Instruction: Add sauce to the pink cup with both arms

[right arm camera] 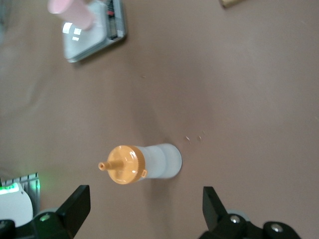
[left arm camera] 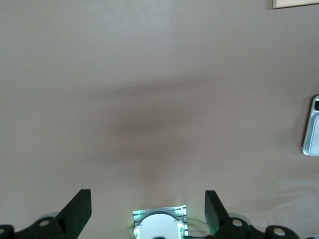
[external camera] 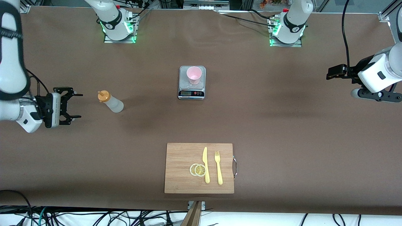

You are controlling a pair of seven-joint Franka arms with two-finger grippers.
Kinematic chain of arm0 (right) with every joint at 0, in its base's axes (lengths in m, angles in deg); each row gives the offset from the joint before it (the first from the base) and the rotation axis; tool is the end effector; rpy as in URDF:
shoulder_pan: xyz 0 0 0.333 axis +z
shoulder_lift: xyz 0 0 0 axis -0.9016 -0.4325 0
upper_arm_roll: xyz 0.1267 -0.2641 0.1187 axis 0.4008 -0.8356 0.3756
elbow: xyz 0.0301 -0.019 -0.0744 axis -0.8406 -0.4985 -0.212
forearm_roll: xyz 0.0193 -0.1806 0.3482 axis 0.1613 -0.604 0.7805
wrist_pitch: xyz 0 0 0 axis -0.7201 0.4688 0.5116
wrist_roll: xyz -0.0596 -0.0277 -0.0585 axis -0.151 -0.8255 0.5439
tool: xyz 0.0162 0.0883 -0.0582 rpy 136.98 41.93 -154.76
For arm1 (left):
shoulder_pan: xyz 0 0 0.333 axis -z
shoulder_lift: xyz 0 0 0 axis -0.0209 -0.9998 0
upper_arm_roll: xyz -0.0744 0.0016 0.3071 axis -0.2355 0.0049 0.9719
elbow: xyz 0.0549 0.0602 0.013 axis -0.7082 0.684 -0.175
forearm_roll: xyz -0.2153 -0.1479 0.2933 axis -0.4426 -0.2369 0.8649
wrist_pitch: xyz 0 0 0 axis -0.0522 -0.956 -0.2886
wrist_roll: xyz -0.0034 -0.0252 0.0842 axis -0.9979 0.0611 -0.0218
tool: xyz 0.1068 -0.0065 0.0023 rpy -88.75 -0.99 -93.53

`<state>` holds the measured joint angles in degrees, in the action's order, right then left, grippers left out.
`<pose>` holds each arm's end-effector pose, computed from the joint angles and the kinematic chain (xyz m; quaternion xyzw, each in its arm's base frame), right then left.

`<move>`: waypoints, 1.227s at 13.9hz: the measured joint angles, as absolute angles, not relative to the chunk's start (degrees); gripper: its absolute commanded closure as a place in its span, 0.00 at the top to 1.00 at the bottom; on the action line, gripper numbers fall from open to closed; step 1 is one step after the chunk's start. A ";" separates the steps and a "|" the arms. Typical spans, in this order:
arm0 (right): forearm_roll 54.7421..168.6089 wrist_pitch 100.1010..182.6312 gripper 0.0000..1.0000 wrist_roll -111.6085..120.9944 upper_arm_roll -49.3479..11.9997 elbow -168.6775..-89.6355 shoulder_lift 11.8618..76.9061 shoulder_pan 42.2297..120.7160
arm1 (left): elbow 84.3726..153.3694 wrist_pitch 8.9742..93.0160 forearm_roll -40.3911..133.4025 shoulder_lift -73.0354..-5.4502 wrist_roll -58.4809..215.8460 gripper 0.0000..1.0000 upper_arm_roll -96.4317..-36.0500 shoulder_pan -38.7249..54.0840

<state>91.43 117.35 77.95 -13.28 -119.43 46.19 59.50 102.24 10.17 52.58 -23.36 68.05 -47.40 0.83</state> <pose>0.6311 -0.0241 0.4109 -0.7987 -0.5602 0.0304 0.2173 0.5756 -0.0211 0.5677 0.9880 -0.0508 -0.1434 0.0279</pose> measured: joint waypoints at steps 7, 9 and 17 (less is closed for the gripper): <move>75.53 121.50 1.00 25.31 -10.21 -125.93 58.72 65.98 | 102.24 10.17 52.58 -23.37 68.04 1.00 -47.40 0.83; 73.38 122.20 1.00 14.06 -10.35 -125.96 60.39 65.96 | 102.24 10.17 52.58 -23.37 68.05 1.00 -47.40 0.82; 72.66 118.83 1.00 -3.05 -15.97 -125.79 69.90 65.65 | 102.24 10.17 52.58 -23.37 68.05 1.00 -47.40 0.83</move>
<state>72.66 118.83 -3.05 -15.97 -125.79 69.90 65.65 102.24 10.17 52.58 -23.37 68.05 -47.40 0.83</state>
